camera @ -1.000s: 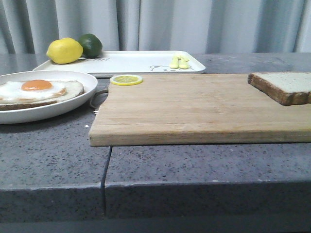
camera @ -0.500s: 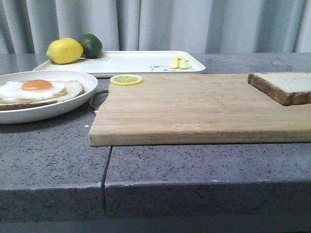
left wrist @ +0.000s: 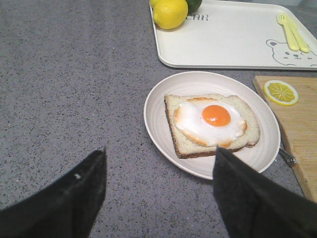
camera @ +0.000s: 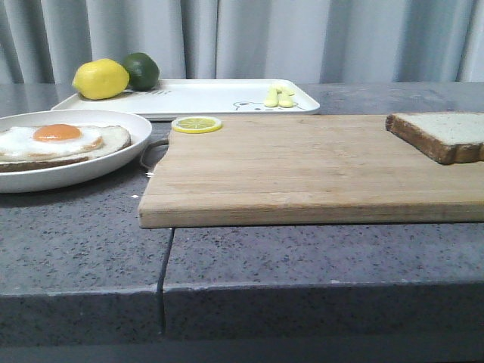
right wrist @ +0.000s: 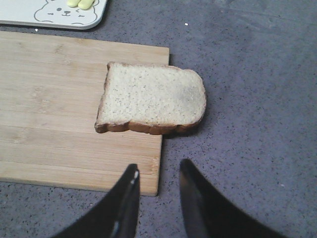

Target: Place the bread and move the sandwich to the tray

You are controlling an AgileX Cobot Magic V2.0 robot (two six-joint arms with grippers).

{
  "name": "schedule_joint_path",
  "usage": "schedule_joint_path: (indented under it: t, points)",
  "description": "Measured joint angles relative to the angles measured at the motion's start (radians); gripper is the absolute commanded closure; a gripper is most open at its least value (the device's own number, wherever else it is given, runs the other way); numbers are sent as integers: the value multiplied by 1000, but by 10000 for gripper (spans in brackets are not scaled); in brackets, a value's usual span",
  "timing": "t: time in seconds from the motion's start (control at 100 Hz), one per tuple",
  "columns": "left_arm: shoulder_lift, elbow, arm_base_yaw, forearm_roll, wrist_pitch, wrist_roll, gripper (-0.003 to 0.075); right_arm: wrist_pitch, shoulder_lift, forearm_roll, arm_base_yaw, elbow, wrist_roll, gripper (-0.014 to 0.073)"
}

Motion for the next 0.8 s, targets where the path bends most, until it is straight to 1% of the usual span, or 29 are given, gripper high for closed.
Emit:
schedule_joint_path:
  t: [0.07,0.8]
  points:
    - [0,0,0,0,0,0,209,0,0,0,0,0,0,204]
    - [0,0,0,-2,0,0,209,-27,0,7,0,0,0,204]
